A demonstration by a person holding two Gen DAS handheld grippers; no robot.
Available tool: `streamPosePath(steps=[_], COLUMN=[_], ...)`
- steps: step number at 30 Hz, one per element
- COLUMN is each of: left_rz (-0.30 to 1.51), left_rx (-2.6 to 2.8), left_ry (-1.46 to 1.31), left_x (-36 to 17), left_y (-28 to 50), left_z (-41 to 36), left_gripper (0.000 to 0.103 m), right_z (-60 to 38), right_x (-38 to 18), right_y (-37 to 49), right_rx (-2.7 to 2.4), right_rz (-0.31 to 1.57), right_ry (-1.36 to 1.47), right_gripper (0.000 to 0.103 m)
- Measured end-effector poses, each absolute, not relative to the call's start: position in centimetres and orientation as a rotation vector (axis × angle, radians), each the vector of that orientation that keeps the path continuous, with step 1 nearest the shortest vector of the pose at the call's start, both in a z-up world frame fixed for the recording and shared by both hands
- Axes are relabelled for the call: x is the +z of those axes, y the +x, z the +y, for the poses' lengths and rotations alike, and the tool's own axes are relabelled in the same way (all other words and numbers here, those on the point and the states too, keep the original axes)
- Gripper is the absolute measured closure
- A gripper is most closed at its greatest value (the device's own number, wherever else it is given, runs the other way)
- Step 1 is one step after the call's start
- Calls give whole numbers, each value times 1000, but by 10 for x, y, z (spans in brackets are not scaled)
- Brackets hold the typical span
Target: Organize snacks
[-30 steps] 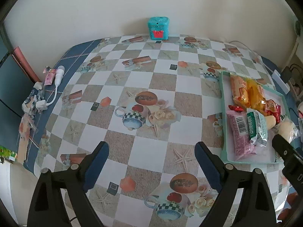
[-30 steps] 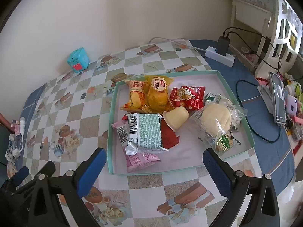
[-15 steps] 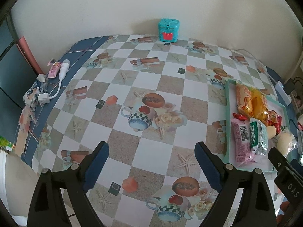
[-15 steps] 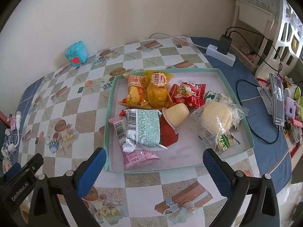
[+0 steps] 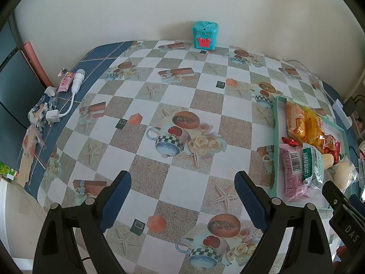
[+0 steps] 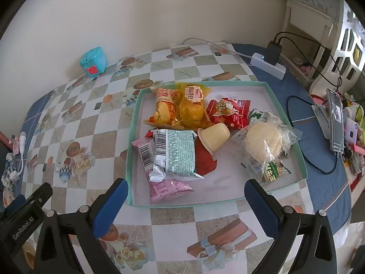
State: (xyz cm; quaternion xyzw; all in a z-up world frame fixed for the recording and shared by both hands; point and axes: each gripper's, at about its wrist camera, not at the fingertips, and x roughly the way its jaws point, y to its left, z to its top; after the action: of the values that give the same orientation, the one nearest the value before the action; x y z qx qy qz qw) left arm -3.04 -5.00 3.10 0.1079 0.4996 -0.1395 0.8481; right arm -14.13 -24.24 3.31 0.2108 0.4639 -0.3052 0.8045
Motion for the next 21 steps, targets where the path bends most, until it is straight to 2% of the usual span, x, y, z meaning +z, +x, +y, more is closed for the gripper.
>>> streamPosePath(steps=[21], left_rz=[1059], left_rx=[-284], left_ry=[219], left_x=[28], left_y=[-28], left_z=[-48], left_gripper=[11], right_z=[-239], right_x=[32], right_y=[-139], right_rx=[-632], right_rz=[1003], right_ry=[436], right_gripper=[0])
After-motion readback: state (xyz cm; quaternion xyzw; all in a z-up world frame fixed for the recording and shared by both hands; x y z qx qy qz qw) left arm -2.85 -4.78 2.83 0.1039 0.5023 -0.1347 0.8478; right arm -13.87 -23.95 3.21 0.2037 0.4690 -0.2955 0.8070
